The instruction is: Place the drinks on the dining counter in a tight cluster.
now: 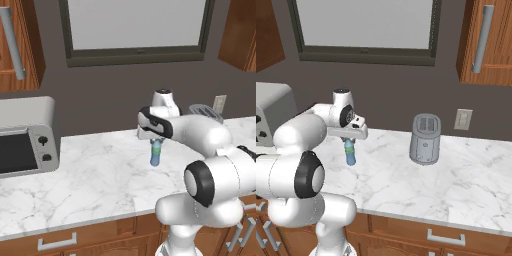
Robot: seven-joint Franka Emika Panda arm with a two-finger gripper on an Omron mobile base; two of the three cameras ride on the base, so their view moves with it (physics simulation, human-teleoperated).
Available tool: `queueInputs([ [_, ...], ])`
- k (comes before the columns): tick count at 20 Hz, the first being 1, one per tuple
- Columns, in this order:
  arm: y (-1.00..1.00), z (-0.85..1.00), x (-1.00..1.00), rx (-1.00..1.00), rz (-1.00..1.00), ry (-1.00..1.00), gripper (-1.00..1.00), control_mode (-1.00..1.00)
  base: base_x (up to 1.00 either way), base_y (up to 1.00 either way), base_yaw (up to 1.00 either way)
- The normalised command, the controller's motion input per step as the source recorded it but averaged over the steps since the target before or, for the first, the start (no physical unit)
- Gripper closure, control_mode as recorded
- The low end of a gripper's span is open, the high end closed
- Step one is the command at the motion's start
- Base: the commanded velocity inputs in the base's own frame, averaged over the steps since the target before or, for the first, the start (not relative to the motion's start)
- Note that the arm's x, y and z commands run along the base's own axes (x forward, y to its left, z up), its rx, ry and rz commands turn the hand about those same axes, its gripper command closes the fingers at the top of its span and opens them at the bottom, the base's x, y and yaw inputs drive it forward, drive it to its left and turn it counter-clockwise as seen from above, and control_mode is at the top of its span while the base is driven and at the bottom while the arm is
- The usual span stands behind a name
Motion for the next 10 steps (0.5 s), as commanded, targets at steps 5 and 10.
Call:
queueInputs([
  [5, -0.05, 0.44, -0.89, 0.01, 0.00, -0.12, 1.00, -1.00, 0.00, 0.00, 0.00],
  [10, -0.06, 0.64, -0.85, 0.00, 0.00, -0.08, 1.00, -1.00, 0.00, 0.00, 0.00],
])
